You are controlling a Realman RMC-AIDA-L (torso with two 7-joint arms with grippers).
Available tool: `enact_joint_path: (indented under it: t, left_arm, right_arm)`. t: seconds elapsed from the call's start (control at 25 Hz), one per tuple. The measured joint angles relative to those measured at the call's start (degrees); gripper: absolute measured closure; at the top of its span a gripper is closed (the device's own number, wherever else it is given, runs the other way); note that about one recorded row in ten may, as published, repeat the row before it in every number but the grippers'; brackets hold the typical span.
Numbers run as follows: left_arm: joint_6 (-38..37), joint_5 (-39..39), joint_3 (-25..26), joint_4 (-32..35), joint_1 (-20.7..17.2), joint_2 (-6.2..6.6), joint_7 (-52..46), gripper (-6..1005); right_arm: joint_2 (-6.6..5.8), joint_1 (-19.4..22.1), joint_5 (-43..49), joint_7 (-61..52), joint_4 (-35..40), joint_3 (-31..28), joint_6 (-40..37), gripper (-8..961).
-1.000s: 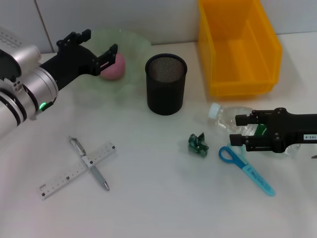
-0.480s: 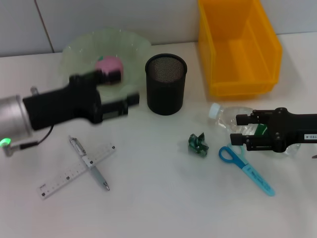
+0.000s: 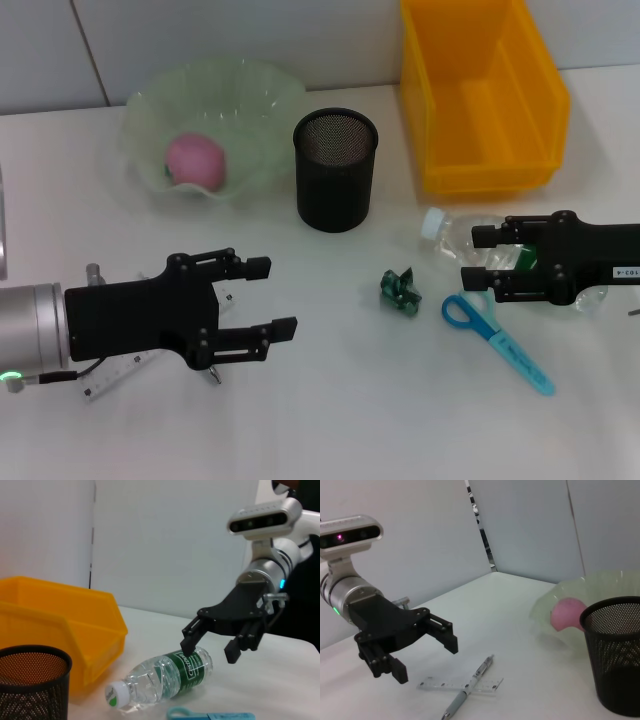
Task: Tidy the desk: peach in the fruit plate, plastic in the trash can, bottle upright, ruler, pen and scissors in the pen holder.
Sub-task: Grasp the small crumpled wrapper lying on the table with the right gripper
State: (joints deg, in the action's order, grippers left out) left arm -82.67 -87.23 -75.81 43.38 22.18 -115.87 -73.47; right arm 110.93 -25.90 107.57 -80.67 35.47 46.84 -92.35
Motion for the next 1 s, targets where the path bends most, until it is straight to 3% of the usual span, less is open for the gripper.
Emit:
enact_joint_path:
  t: [0.32, 0.72, 0.88, 1.0]
  left_arm:
    - [0.2, -0.2, 1.0, -0.6, -0.1, -0.38, 0.0, 227]
    - [0.2, -0.3, 1.6, -0.9, -0.1, -0.41, 0.0, 229]
    - [-0.1, -0.3, 2.4, -0.9, -0.2, -0.46, 0.0, 229]
    - [-0.1, -0.3, 2.4, -0.9, -0.2, -0.47, -0.1, 230]
  right_arm:
    - [0.22, 0.8, -0.2, 0.3, 0.7, -0.4, -1.5, 253]
    - [1.58, 1.7, -0.3, 0.4, 3.6, -4.4, -4.8, 253]
    - [2.89, 0.8, 1.1, -1.9, 8.9, -4.3, -5.5, 253]
    - [2.92, -0.5, 3.4, -5.6, 11.9, -2.9, -5.6, 253]
